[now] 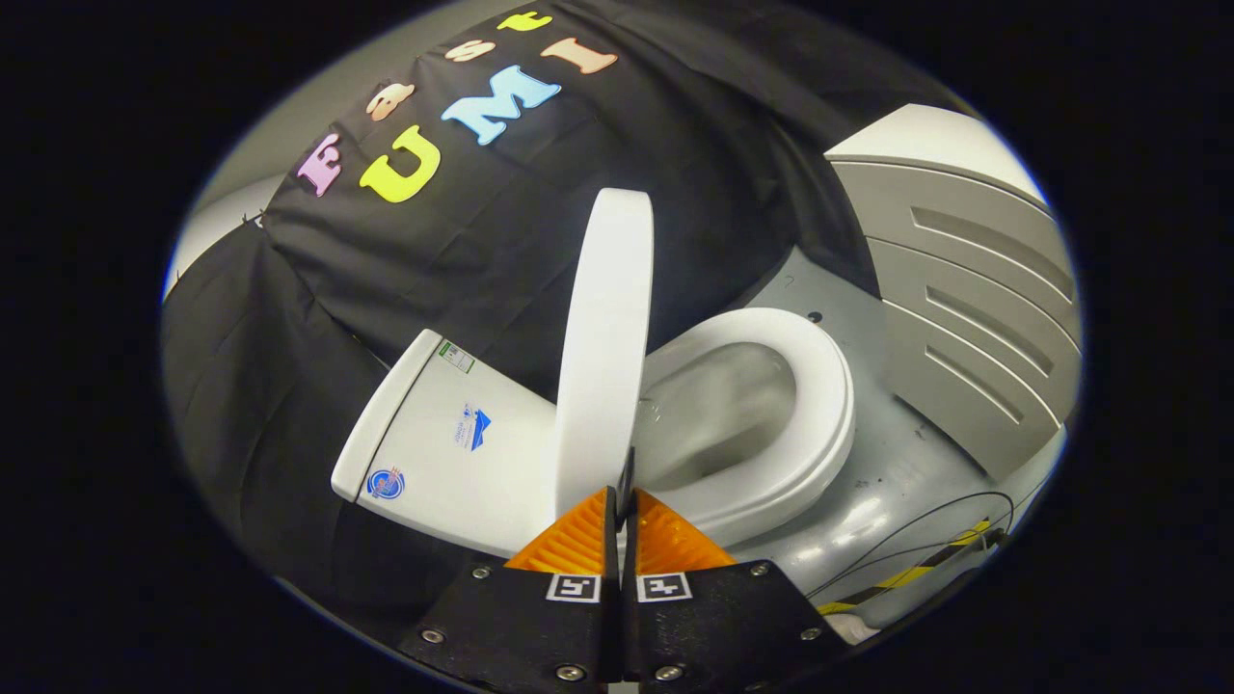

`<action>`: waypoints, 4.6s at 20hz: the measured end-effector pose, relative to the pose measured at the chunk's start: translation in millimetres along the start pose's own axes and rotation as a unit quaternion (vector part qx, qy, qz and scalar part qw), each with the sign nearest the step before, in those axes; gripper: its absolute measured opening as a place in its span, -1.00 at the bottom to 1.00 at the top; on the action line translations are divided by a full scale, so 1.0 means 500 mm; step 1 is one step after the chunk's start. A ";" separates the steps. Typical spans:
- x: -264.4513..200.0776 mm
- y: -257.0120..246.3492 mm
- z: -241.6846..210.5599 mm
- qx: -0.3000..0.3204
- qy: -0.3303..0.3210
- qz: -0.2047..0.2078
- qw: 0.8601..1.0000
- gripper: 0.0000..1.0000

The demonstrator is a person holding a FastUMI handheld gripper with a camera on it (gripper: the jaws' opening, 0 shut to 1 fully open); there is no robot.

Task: Open the toilet lid.

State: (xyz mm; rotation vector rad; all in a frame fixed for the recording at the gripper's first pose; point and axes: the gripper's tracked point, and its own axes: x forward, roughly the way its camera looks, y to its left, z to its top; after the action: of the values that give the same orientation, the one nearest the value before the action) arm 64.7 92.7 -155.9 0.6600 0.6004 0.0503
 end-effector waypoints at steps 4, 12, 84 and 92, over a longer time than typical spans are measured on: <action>-0.003 0.026 0.001 -0.028 -0.010 -0.002 1.000 -1.00; -0.008 0.088 0.004 -0.118 -0.035 -0.007 0.992 -1.00; -0.287 0.230 0.230 -0.329 -0.289 0.014 0.899 0.90; -0.394 0.078 0.296 -0.315 -0.310 -0.020 0.897 0.90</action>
State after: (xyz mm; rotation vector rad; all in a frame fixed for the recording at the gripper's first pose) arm -13.4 -4.4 60.2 0.0073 -0.0419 -0.0076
